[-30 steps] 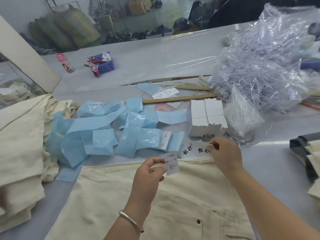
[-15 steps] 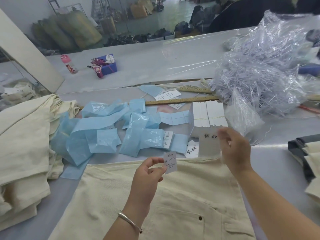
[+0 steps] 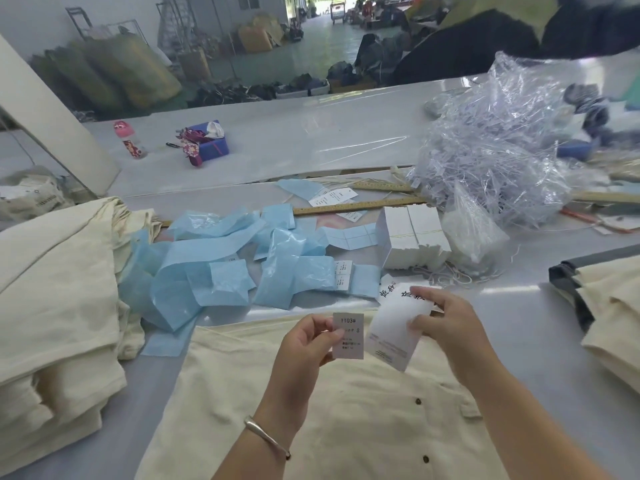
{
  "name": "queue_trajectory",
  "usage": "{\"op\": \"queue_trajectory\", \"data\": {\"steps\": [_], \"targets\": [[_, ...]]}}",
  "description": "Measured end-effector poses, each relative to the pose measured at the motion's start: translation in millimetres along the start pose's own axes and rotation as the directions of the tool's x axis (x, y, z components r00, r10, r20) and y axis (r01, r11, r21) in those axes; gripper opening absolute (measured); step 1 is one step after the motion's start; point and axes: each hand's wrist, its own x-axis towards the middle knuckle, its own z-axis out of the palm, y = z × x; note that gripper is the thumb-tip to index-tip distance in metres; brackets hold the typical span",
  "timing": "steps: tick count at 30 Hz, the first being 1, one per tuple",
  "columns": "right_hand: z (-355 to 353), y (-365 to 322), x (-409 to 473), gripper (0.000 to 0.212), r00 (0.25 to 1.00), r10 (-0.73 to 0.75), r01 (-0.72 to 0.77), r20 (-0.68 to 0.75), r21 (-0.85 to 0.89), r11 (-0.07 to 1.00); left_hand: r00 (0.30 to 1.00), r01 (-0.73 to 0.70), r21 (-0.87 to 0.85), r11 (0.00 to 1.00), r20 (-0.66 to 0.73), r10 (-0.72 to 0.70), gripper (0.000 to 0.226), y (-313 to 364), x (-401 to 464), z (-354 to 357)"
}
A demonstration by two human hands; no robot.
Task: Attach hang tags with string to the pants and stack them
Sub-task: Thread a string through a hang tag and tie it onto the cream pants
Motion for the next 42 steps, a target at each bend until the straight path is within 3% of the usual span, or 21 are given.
{"op": "queue_trajectory", "data": {"steps": [2, 5, 8, 10, 11, 12, 15, 18, 23, 31, 33, 37, 40, 42], "targets": [[11, 0, -23, 0.061, 0.999, 0.019, -0.020, 0.036, 0.020, 1.000, 1.000, -0.012, 0.003, 1.000, 0.000, 0.012, 0.005, 7, -11, -13], [29, -1, -59, 0.072, 0.992, 0.033, -0.045, 0.125, 0.093, 0.995, 1.000, -0.024, -0.005, 1.000, -0.011, 0.023, 0.015, 15, -27, -32], [48, -3, -94, 0.061, 0.988, -0.047, 0.033, 0.148, 0.094, 0.995, 1.000, -0.015, -0.038, 0.999, 0.012, 0.015, 0.023, 23, -44, -44], [62, -4, -113, 0.048, 0.991, -0.102, 0.096, 0.090, 0.062, 0.993, 0.997, -0.015, -0.075, 0.997, 0.078, 0.021, 0.011, 25, -56, -50], [68, -5, -122, 0.045, 0.991, -0.121, 0.119, 0.052, 0.048, 0.992, 0.993, -0.021, -0.089, 0.996, 0.110, 0.031, 0.018, 26, -62, -52], [74, -5, -130, 0.043, 0.990, -0.136, 0.136, 0.021, 0.040, 0.990, 0.991, -0.038, -0.067, 0.997, 0.128, 0.047, 0.040, 25, -68, -55], [87, -4, -148, 0.037, 0.988, -0.147, 0.150, -0.042, 0.103, 0.983, 0.980, -0.153, 0.185, 0.971, 0.155, 0.125, 0.094, 20, -78, -61], [98, -4, -162, 0.040, 0.991, -0.122, 0.133, -0.061, 0.203, 0.970, 0.969, -0.203, 0.230, 0.952, 0.185, 0.162, 0.109, 8, -83, -64], [103, 0, -181, 0.050, 0.997, -0.074, 0.070, 0.006, 0.267, 0.961, 0.969, -0.230, 0.110, 0.967, 0.122, 0.216, 0.105, 0, -86, -63], [97, 2, -187, 0.054, 0.999, -0.036, 0.038, -0.011, 0.338, 0.940, 0.968, -0.243, 0.094, 0.966, 0.093, 0.234, 0.091, -2, -90, -55], [92, 1, -185, 0.059, 0.999, -0.037, 0.038, -0.010, 0.328, 0.944, 0.970, -0.240, 0.112, 0.964, 0.074, 0.233, 0.078, 1, -90, -57], [87, 1, -182, 0.087, 1.000, -0.012, 0.006, 0.024, 0.222, 0.975, 0.967, -0.231, 0.091, 0.969, 0.136, 0.218, 0.021, 11, -88, -64], [89, -2, -183, 0.092, 0.996, -0.014, -0.005, 0.093, 0.207, 0.978, 0.964, -0.174, 0.078, 0.982, 0.217, 0.154, 0.004, 17, -91, -64], [92, -6, -185, 0.094, 0.989, -0.039, 0.007, 0.144, 0.212, 0.977, 0.963, -0.188, 0.154, 0.970, 0.223, 0.151, 0.010, 17, -90, -60]]}}
